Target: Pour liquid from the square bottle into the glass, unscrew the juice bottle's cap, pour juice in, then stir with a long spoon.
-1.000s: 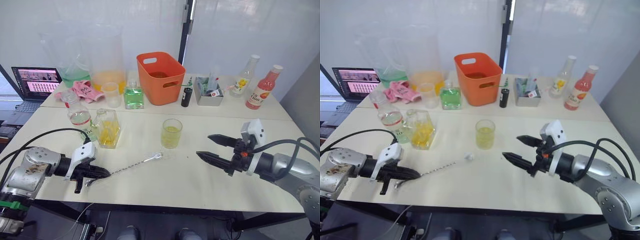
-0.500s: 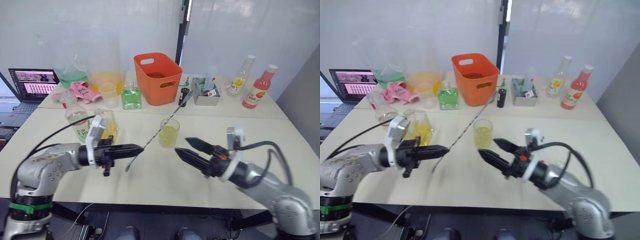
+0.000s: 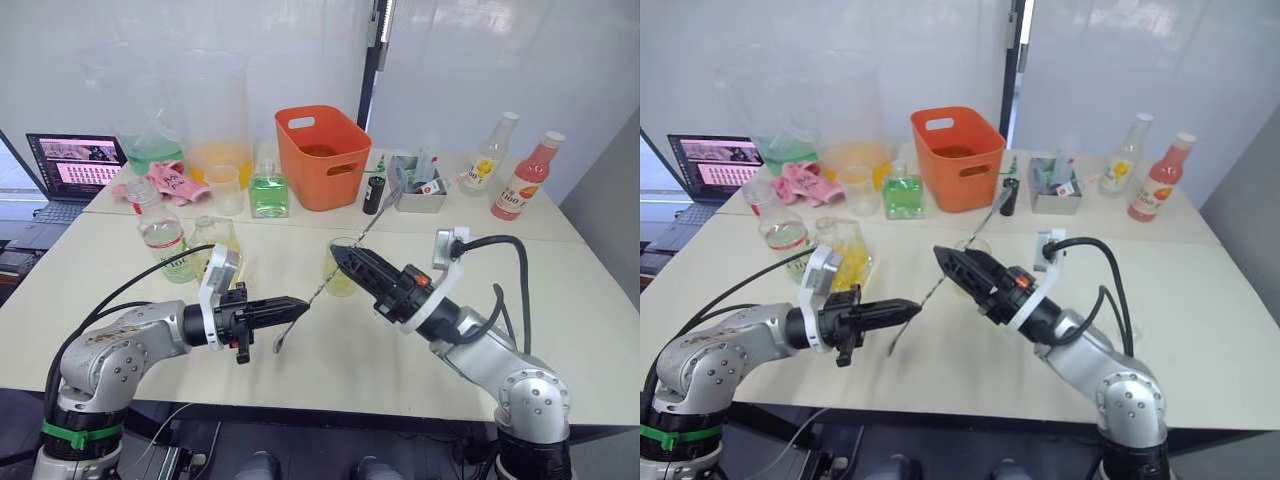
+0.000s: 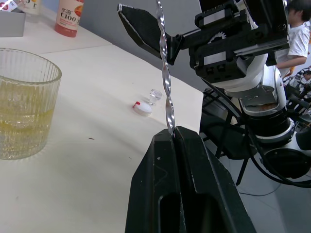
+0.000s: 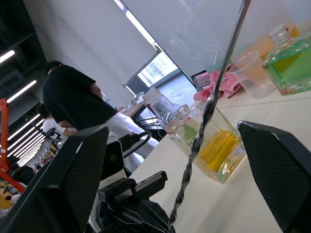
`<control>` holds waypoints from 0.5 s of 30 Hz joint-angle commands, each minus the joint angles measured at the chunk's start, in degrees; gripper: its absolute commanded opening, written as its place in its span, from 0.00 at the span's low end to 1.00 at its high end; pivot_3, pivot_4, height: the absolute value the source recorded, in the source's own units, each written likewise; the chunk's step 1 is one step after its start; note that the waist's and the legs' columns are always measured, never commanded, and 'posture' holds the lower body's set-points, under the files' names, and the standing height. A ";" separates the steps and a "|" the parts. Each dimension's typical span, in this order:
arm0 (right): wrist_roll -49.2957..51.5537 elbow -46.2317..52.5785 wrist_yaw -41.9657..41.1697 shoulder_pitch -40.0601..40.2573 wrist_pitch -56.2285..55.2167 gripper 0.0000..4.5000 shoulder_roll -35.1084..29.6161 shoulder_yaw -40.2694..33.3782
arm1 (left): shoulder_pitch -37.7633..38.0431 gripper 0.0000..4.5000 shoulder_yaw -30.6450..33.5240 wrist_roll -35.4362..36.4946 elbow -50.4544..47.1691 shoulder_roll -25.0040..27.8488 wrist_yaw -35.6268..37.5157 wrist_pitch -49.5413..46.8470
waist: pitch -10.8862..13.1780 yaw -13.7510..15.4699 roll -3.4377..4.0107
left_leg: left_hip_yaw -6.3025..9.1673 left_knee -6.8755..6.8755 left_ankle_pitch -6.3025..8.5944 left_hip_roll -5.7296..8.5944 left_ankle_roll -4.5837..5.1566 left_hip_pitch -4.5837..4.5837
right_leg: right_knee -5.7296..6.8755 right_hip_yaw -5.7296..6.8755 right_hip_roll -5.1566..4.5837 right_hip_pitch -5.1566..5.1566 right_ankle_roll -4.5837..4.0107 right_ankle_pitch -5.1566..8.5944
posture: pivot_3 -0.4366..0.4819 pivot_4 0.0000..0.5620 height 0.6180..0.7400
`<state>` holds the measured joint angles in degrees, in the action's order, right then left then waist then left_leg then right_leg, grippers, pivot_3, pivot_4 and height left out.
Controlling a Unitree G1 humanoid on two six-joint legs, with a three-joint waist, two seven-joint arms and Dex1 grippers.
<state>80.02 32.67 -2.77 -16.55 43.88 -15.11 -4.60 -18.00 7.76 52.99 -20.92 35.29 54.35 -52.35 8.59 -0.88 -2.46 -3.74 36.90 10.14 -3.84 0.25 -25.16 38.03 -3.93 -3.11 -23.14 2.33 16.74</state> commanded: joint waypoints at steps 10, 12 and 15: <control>1.49 1.01 -0.12 0.32 -1.61 0.07 -1.43 -0.59 | -1.00 0.00 -0.67 -0.14 -0.98 1.03 0.22 2.21 | 0.00 -0.06 0.00 | -0.01 0.00 0.00 0.00 0.00 0.00 | -0.02 0.00 0.00 0.00 -0.01 0.00 | 0.48 0.27 0.99; 1.45 1.04 -0.15 0.41 -1.69 0.01 -1.57 -0.56 | -1.08 0.00 -0.73 -0.17 -0.99 1.07 0.17 2.31 | 0.00 -0.05 0.01 | -0.01 0.00 0.00 0.00 0.00 0.00 | -0.02 0.00 0.00 0.00 -0.01 0.00 | 0.48 0.27 0.99; 1.11 1.20 -0.42 0.43 -2.25 0.01 -1.65 -0.63 | -1.29 0.00 -0.51 -0.39 -1.04 0.55 -0.72 2.86 | 0.01 -0.05 0.01 | -0.01 0.00 0.00 0.00 0.00 -0.01 | -0.03 -0.01 -0.01 0.00 -0.01 0.00 | 0.48 0.27 0.99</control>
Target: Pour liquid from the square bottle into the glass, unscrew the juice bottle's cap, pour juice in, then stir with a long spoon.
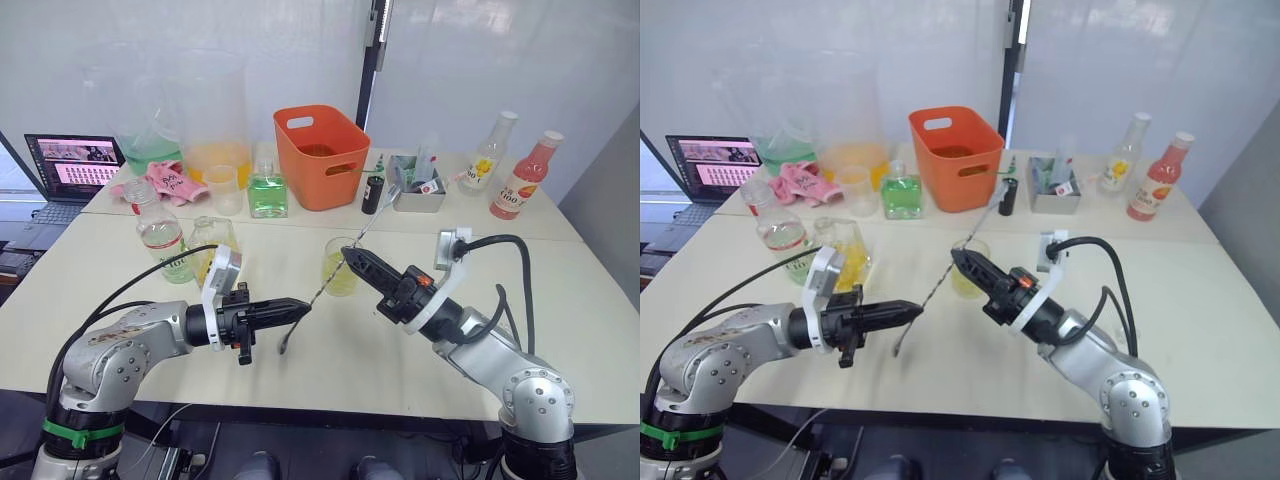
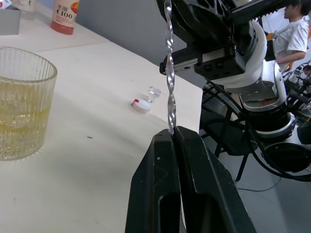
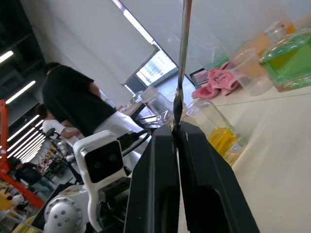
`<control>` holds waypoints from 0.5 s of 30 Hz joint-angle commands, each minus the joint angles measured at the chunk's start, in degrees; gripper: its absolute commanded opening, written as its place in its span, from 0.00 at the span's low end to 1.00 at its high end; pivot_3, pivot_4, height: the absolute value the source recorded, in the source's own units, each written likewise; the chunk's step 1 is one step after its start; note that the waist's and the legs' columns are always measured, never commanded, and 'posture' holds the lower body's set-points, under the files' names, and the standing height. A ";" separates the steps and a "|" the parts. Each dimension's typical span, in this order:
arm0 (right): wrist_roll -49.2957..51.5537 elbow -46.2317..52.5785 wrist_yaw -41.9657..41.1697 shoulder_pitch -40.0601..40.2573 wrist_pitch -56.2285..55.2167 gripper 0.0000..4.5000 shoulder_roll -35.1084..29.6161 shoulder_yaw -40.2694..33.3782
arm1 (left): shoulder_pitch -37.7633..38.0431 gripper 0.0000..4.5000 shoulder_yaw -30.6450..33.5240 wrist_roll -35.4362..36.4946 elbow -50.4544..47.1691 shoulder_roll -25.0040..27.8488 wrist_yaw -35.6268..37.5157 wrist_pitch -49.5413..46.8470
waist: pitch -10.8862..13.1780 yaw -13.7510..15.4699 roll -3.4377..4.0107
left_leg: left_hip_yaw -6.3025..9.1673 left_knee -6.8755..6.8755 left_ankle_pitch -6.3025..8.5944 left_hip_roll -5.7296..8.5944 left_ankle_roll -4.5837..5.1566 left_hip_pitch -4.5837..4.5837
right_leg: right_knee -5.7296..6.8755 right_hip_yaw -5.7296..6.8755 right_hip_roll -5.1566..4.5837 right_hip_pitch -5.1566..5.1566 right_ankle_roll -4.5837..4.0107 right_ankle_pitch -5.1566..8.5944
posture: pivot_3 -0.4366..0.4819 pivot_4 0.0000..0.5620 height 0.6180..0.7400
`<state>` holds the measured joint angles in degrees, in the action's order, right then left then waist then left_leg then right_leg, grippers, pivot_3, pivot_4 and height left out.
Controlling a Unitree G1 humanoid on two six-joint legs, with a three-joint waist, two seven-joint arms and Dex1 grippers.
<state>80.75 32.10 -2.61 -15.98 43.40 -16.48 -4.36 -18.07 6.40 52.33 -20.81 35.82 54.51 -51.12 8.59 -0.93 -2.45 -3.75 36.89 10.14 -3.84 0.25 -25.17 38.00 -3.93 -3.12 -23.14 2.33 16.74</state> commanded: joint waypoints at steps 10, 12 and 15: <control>-0.83 1.14 -1.36 -0.60 -3.16 0.00 -1.58 -1.41 | -2.32 0.21 3.13 3.50 -0.04 -2.26 -4.74 0.59 | 0.00 0.02 -0.01 | 0.02 0.00 0.00 0.00 0.00 0.00 | 0.00 0.00 0.00 0.00 0.00 0.00 | 0.48 0.27 0.99; -0.57 1.18 -1.70 -1.38 -4.12 0.00 -1.74 -2.38 | -2.61 0.36 3.06 3.01 -0.30 -2.31 -4.52 1.69 | 0.00 0.04 0.00 | 0.01 0.00 0.00 0.00 0.00 0.00 | 0.00 0.00 0.00 0.00 0.00 0.00 | 0.48 0.27 0.99; -0.32 0.99 -1.64 -2.10 -4.60 0.00 -2.25 -3.38 | -2.91 0.58 3.51 2.76 -0.16 -2.47 -5.13 2.28 | 0.00 0.04 0.00 | 0.01 0.00 0.00 0.00 0.00 0.00 | -0.01 0.00 0.00 0.00 0.00 0.00 | 0.48 0.27 0.99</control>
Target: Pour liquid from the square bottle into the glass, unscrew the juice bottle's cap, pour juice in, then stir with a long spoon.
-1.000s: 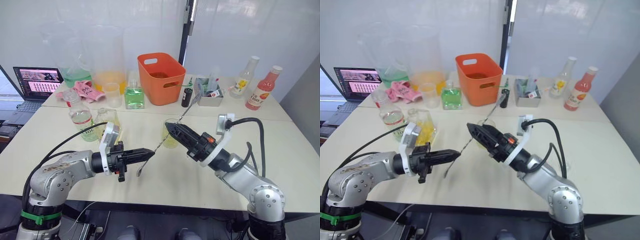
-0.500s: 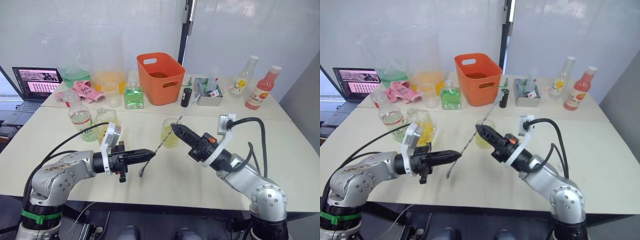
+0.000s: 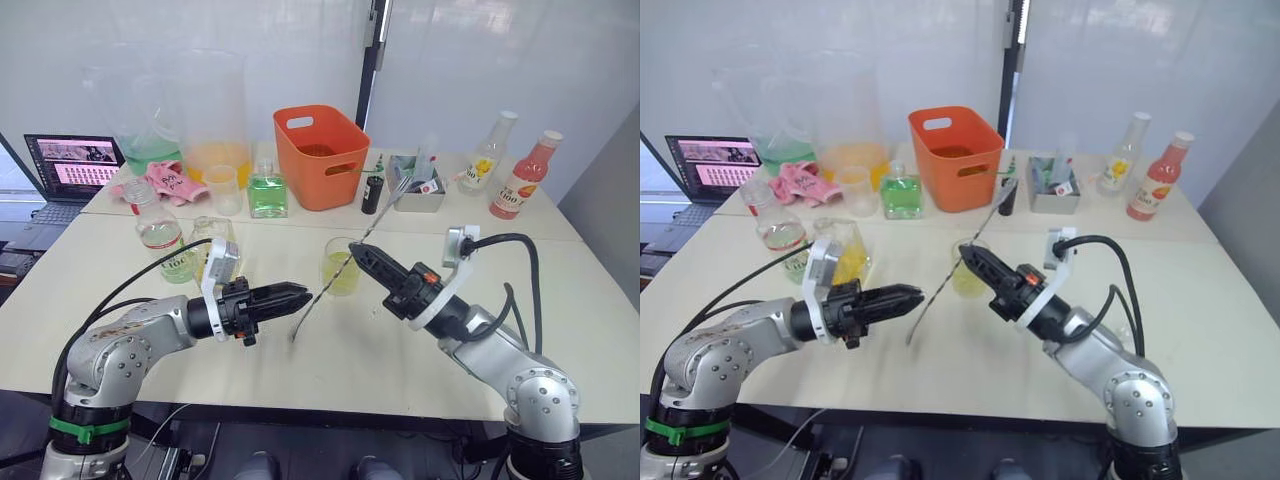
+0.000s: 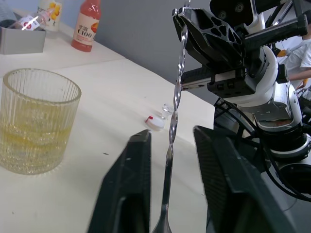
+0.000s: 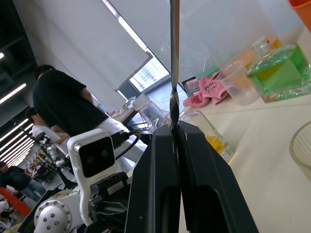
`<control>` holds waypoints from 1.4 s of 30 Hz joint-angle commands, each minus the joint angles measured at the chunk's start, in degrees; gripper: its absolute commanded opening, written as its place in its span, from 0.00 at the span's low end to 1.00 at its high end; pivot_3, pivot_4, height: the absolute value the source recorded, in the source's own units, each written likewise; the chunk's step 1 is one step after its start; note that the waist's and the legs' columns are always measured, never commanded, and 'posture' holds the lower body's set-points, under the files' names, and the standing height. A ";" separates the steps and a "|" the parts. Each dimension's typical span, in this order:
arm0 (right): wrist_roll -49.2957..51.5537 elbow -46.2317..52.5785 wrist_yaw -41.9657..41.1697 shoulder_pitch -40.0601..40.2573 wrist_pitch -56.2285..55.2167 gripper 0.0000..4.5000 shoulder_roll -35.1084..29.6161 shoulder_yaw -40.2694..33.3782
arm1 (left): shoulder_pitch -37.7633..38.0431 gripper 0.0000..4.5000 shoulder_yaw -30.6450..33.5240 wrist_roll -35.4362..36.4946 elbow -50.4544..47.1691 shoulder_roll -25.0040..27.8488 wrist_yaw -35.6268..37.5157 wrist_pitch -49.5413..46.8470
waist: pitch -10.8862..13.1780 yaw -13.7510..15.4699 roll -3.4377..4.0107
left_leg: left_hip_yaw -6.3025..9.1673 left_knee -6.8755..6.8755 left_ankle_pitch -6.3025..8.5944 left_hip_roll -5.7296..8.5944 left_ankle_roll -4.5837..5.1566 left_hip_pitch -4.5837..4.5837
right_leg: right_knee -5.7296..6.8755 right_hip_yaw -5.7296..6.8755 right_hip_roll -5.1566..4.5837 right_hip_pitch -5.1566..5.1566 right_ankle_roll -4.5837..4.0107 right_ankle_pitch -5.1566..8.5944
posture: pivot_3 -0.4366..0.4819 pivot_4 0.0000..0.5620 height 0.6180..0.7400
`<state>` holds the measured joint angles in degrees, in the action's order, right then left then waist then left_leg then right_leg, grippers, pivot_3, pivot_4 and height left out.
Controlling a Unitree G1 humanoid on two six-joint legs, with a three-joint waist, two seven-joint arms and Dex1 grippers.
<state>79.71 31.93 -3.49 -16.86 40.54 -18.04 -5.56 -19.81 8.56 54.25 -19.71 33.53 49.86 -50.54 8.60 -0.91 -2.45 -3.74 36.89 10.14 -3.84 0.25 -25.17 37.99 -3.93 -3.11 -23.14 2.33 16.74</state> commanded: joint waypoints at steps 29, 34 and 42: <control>-41.29 -27.40 -20.92 -28.81 -9.26 0.00 -6.01 7.00 | 3.98 1.00 -4.37 -19.25 0.90 -2.25 -1.63 22.26 | 0.04 0.13 0.08 | -0.11 -0.06 0.00 0.01 0.00 -0.08 | -0.06 0.01 -0.06 -0.09 -0.03 0.00 | 0.48 0.27 0.99; -47.31 -31.61 -23.60 -28.67 -11.85 0.00 -5.24 7.22 | 3.75 1.00 -4.91 -20.59 0.92 -2.64 -1.84 23.32 | 0.04 0.11 0.08 | -0.11 -0.06 0.00 0.01 0.00 -0.08 | -0.04 0.02 -0.05 -0.10 -0.03 0.00 | 0.48 0.27 0.99; -50.79 -27.86 -26.45 -28.21 -8.71 0.00 -8.59 5.65 | 3.03 1.00 -3.92 -21.44 -1.26 -0.71 -2.34 22.77 | 0.06 0.19 0.09 | -0.11 -0.06 0.00 0.01 0.00 -0.08 | -0.04 0.02 -0.06 -0.11 -0.03 0.00 | 0.48 0.27 0.99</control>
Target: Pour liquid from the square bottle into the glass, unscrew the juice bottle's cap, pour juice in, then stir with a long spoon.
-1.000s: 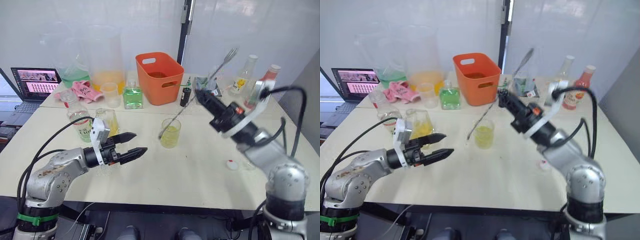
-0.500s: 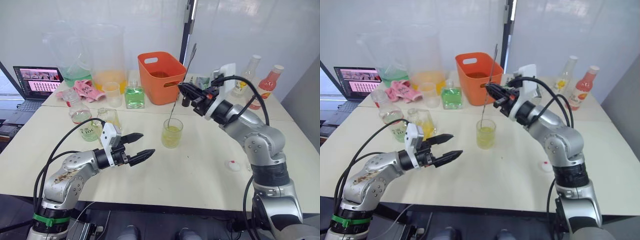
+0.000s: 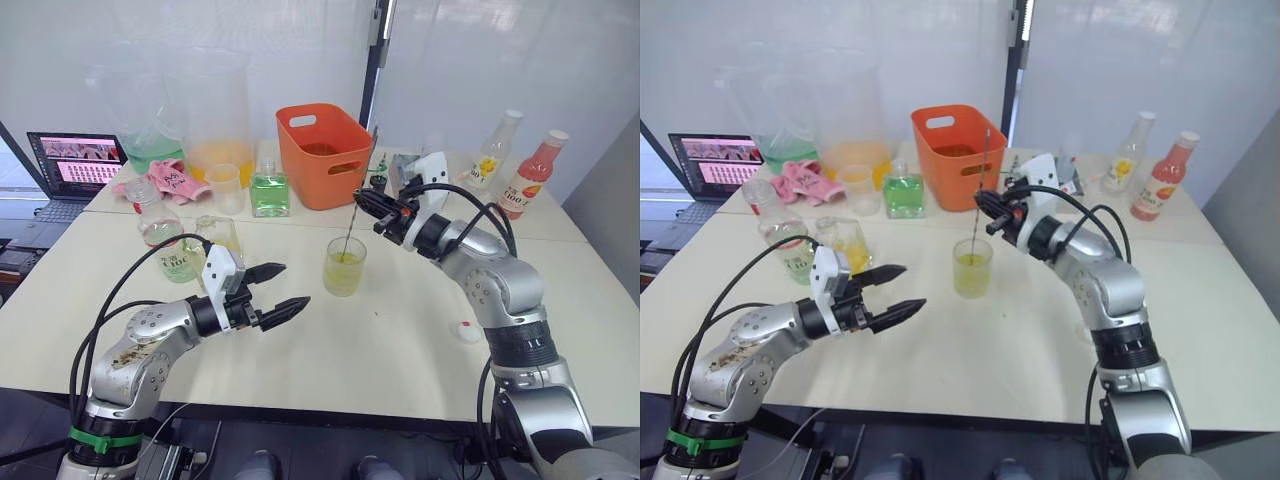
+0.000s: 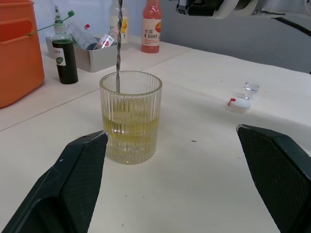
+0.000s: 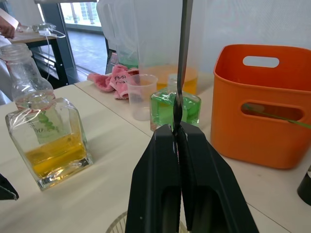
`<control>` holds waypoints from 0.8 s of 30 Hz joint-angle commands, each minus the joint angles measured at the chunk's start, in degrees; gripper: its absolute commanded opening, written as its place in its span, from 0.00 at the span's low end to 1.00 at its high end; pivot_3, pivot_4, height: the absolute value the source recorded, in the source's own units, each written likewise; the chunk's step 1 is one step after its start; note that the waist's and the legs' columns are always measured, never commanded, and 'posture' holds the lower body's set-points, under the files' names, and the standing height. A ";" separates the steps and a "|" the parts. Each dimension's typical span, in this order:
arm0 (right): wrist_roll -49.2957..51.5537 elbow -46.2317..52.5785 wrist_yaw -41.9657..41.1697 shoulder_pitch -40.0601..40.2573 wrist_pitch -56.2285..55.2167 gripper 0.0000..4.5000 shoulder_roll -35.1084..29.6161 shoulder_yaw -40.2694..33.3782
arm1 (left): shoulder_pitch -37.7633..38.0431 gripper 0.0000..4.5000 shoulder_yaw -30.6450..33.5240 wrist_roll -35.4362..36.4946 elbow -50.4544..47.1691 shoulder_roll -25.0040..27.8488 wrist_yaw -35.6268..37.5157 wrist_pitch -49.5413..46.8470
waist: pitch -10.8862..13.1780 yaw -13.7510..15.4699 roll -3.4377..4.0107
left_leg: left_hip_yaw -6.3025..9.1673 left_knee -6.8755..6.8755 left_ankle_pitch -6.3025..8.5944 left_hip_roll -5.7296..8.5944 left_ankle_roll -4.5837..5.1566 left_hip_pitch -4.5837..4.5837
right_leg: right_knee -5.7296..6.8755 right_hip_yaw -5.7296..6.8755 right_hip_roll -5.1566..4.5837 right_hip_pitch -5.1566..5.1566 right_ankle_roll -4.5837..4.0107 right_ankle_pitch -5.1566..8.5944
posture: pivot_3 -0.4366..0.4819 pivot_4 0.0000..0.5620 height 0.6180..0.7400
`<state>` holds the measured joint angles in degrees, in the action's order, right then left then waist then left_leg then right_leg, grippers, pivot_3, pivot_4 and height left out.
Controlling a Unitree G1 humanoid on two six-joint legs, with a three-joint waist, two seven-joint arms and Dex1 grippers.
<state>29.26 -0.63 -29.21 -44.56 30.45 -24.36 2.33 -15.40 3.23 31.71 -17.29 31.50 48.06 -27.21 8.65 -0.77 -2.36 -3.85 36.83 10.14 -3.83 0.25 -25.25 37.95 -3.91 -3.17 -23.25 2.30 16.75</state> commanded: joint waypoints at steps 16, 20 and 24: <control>1.24 10.14 0.54 0.13 7.19 0.00 1.34 -3.63 | -5.00 1.00 3.02 2.31 -5.57 6.08 -2.59 -6.08 | 0.01 -0.08 0.01 | 0.00 -0.01 0.00 -0.01 0.00 0.00 | 0.00 0.01 0.01 -0.01 0.00 0.00 | 0.48 0.27 0.99; 0.49 7.45 0.77 -1.02 4.94 0.00 3.26 -4.76 | -5.52 1.00 3.00 2.44 -5.68 5.76 -2.82 -6.26 | 0.01 -0.08 0.01 | 0.00 -0.01 0.00 -0.01 0.00 0.00 | 0.00 0.01 0.02 -0.01 0.00 0.00 | 0.48 0.27 0.99; -0.57 5.88 0.39 -1.38 3.40 0.00 3.08 -5.43 | -5.66 1.00 2.70 2.27 -5.80 5.52 -3.08 -6.39 | 0.01 -0.07 0.01 | 0.00 -0.01 0.00 0.00 0.00 0.00 | 0.00 0.01 0.01 -0.01 0.00 0.00 | 0.48 0.27 0.99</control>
<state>28.97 4.29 -28.60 -44.37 35.90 -20.93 -1.23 -19.87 5.64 33.79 -21.58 36.86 45.43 -33.83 8.66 -0.84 -2.35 -3.86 36.82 10.15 -3.84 0.24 -25.25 37.95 -3.90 -3.17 -23.26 2.30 16.75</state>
